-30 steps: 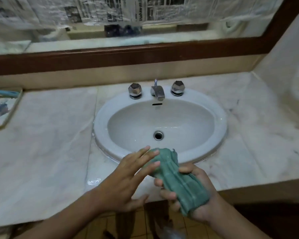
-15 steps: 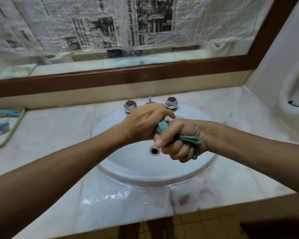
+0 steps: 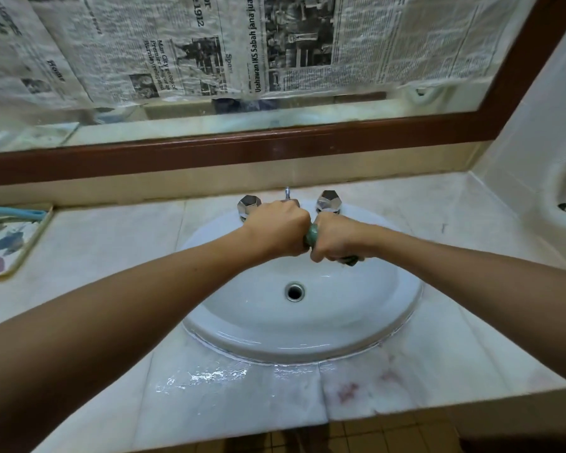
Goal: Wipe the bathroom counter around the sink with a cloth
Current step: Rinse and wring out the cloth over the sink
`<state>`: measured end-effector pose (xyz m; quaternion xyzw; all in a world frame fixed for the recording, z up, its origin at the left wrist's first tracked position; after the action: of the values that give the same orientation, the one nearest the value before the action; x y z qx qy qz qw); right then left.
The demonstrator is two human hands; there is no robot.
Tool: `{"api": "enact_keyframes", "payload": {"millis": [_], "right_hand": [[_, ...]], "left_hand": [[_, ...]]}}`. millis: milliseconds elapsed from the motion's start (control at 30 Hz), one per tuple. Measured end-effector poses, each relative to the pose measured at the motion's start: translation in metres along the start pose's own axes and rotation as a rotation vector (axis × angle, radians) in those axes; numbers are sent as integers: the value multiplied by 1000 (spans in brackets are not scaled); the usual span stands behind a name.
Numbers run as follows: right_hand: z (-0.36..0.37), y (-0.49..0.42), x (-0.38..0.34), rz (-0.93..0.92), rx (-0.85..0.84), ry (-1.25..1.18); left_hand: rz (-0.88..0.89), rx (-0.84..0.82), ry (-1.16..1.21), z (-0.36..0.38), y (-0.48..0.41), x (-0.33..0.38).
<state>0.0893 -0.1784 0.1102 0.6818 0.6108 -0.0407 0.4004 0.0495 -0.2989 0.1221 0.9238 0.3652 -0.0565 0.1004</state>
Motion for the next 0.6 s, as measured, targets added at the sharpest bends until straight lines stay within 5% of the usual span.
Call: {"api": "enact_keyframes", "payload": {"millis": [133, 367, 600], "right_hand": [[5, -13, 5, -18, 241, 314], [12, -13, 8, -175, 243, 631], [9, -16, 18, -273, 301, 775]], "left_hand": [[-90, -119, 290, 13, -13, 3], [-194, -409, 1010, 37, -9, 7], [-234, -530, 1122, 34, -13, 13]]}}
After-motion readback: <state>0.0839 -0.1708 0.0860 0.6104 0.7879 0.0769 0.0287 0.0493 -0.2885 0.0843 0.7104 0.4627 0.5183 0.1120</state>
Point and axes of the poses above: each hand's wrist, its own y-axis away from the middle knuckle, its own z-axis out of the palm, x = y × z, the point moved 1 cm from there along -y, towards the middle knuckle, and after that the axes turned 8 degrees about -x, right-handed, at the moved point
